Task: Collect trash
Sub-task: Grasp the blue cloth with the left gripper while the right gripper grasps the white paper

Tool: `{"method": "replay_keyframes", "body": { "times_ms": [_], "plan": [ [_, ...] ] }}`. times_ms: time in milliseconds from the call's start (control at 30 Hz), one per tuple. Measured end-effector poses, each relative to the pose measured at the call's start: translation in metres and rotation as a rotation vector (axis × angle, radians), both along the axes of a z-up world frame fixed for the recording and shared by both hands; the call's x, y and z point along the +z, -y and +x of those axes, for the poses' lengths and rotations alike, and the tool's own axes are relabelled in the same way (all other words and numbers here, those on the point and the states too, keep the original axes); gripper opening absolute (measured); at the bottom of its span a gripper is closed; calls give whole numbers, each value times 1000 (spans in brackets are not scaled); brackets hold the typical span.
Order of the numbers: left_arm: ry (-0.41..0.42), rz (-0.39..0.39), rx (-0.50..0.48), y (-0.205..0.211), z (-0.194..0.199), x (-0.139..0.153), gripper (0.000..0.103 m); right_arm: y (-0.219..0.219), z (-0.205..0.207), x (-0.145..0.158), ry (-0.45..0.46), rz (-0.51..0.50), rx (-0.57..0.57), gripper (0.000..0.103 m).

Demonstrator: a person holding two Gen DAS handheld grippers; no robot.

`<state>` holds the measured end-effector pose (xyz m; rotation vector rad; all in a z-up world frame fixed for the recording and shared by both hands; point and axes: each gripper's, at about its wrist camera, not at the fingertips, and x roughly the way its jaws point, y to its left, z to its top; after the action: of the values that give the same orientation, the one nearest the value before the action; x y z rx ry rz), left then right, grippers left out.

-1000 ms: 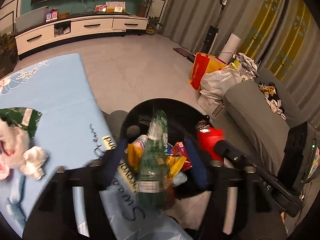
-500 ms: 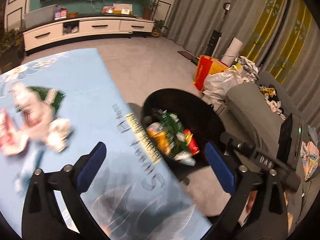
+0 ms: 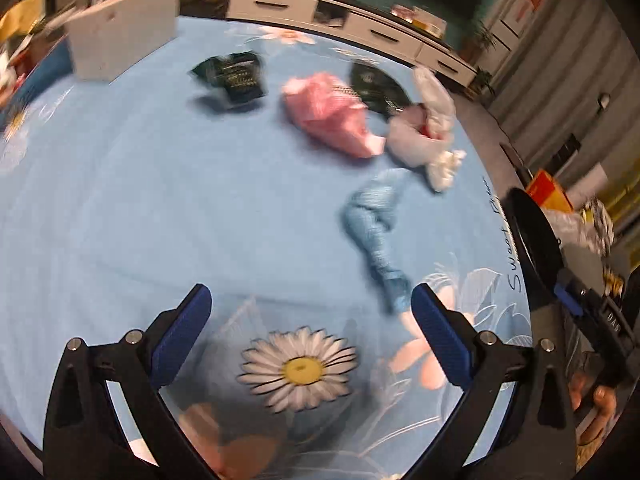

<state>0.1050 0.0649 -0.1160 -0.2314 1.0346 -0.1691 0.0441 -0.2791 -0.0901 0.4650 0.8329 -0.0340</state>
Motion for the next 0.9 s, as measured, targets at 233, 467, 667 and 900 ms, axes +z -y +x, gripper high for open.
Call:
{"method": "replay_keyframes", "body": {
  "times_ms": [233,467,667,900],
  "plan": [
    [33,-65,-35,-9,-4,-4,100,-57,27,-1,-39,-112,129,72],
    [68,-60,-94,14,13,-9,100,-82,53,-5,-41,-183,184,75],
    [78,-38,-129,32,31,-15,100,-79,83,-13,-29,-169,195,75],
    [107,-25,-157,49,54,-20,98,-77,122,-18,-11,-180,211,75]
  ]
}}
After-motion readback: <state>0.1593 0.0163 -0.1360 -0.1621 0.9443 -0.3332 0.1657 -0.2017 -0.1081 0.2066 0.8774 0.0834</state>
